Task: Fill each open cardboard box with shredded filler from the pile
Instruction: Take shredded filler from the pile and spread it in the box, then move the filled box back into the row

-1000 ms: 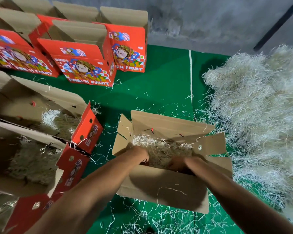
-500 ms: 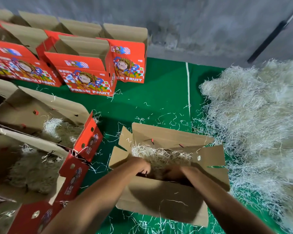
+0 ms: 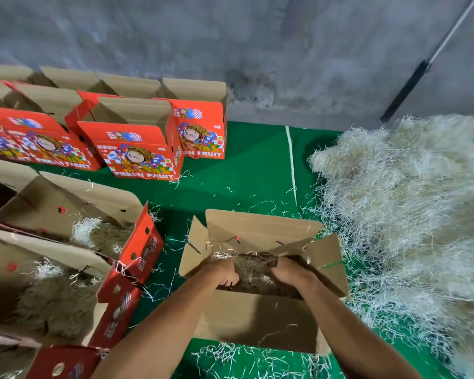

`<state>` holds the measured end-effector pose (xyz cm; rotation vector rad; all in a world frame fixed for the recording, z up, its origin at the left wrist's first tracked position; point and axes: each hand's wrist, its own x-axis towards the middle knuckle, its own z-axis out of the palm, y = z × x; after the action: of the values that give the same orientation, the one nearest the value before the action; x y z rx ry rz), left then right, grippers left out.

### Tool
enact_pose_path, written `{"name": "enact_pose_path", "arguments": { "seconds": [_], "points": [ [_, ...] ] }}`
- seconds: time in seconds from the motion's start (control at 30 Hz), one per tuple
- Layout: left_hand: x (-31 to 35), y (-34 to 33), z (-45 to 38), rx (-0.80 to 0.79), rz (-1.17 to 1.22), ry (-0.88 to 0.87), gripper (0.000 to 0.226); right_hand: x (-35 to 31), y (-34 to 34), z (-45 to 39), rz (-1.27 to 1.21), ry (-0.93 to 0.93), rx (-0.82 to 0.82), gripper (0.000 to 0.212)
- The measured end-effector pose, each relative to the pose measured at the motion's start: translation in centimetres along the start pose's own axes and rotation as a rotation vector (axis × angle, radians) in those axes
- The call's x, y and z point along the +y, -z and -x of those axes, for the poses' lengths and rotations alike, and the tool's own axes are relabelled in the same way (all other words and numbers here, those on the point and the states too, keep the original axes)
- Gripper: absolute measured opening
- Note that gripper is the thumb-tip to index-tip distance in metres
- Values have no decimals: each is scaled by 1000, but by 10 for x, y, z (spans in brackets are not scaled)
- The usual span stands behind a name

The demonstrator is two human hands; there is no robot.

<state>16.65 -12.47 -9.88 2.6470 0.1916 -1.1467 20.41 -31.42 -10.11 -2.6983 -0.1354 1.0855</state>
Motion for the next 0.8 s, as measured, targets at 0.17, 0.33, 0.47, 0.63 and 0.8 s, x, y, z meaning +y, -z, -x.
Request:
{"name": "enact_pose_path", "arguments": {
  "seconds": [0.17, 0.33, 0.47, 0.63, 0.8],
  "points": [
    [5, 15, 15, 106, 158, -92, 21, -1, 32, 17, -90, 61, 85, 33],
    [29, 35, 44, 229, 196, -226, 19, 1, 57, 68, -253, 253, 193, 25],
    [53, 35, 69, 214, 287, -314, 21, 21, 72, 104, -393, 237, 359, 16],
    [64, 9, 104, 142, 393, -426, 28, 63, 55, 115, -294, 13, 644, 63],
    [55, -16, 129, 51, 336, -476, 49, 78, 28, 118, -861, 50, 621, 68]
  ]
}}
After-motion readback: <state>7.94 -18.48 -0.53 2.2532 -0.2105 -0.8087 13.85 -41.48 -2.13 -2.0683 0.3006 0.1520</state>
